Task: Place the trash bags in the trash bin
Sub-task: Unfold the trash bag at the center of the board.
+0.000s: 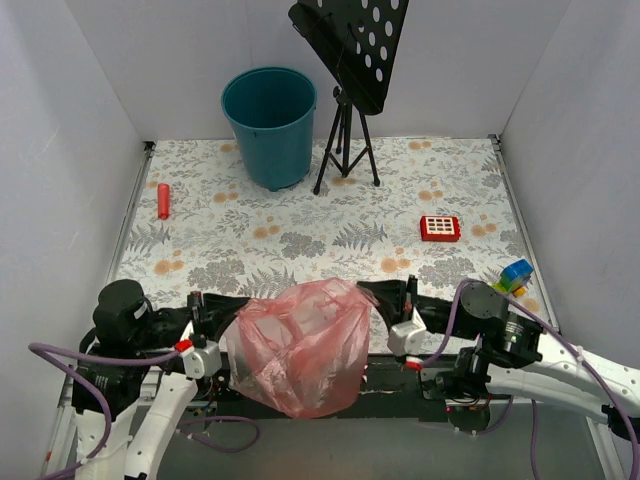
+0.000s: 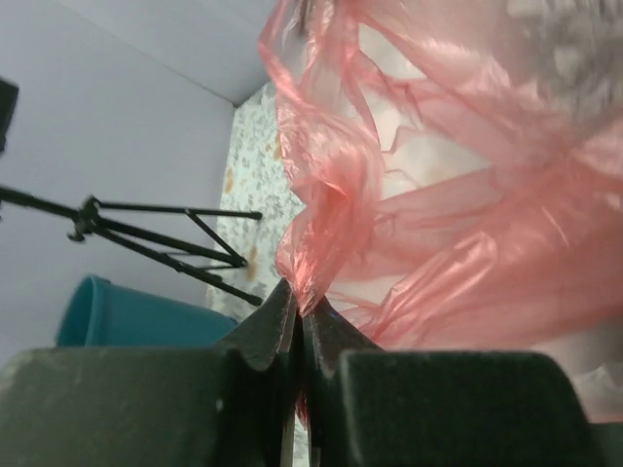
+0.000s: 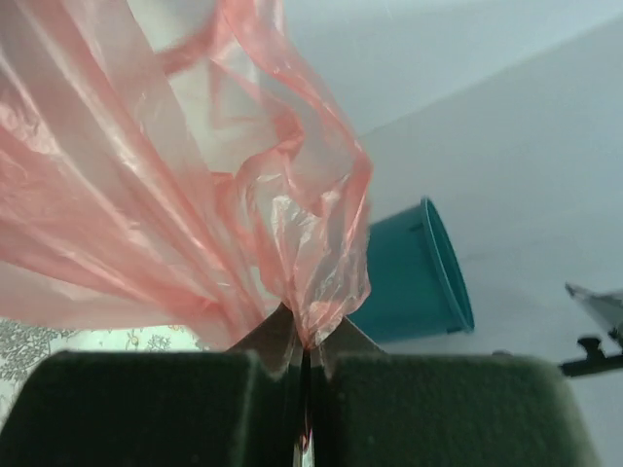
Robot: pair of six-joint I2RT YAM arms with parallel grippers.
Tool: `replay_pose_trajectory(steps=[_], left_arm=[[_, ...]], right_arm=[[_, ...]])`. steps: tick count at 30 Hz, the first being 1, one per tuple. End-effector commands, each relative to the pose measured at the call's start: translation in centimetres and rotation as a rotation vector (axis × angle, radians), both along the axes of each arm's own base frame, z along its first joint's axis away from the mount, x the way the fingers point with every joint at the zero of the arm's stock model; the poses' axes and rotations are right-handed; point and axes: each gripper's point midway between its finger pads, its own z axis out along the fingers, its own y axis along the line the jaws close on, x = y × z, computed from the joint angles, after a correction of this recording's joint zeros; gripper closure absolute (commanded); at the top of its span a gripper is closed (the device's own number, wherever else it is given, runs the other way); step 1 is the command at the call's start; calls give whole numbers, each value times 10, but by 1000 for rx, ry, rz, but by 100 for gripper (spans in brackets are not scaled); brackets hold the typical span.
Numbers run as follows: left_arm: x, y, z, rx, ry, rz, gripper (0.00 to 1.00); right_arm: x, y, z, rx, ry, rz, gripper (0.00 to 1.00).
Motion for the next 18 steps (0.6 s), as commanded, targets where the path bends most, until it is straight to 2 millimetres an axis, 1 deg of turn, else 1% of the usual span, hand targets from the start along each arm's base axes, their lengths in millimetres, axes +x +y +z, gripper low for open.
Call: replay_pose_trajectory(steps=[1, 2, 4, 6, 8, 9, 10, 11, 12, 14, 15, 16, 17, 18], left_arm=[[21, 7, 0, -115, 380, 198, 100], [33, 10, 2, -165, 462, 276, 100], [62, 22, 5, -284, 620, 467, 100], [93, 36, 3, -362, 740, 648, 100], [116, 54, 2, -420, 792, 823, 100], [128, 67, 4, -458, 795, 921, 100], [139, 84, 9, -498, 766, 1037, 100], [146, 96, 15, -523, 730, 1104, 100], [151, 110, 21, -549, 678, 1172, 100], [154, 135, 38, -600, 536, 1270, 100], [153, 143, 44, -608, 474, 1292, 100], [153, 149, 51, -618, 414, 1301, 100], [151, 150, 58, -613, 366, 1286, 100], [149, 148, 66, -610, 331, 1258, 100]], right_arm=[[46, 7, 9, 61, 246, -263, 99], [51, 11, 14, 99, 267, -283, 99], [54, 21, 25, 140, 242, -270, 99], [58, 32, 34, 160, 241, -265, 99], [67, 42, 41, 153, 270, -297, 99], [71, 48, 39, 129, 292, -314, 99], [75, 55, 41, 114, 311, -317, 94], [75, 62, 43, 98, 336, -306, 84], [75, 68, 48, 84, 355, -282, 77], [75, 74, 55, 54, 388, -249, 74], [78, 76, 59, 62, 400, -255, 73], [83, 78, 62, 77, 408, -263, 71], [84, 85, 62, 83, 413, -239, 71], [91, 90, 65, 100, 413, -236, 78]])
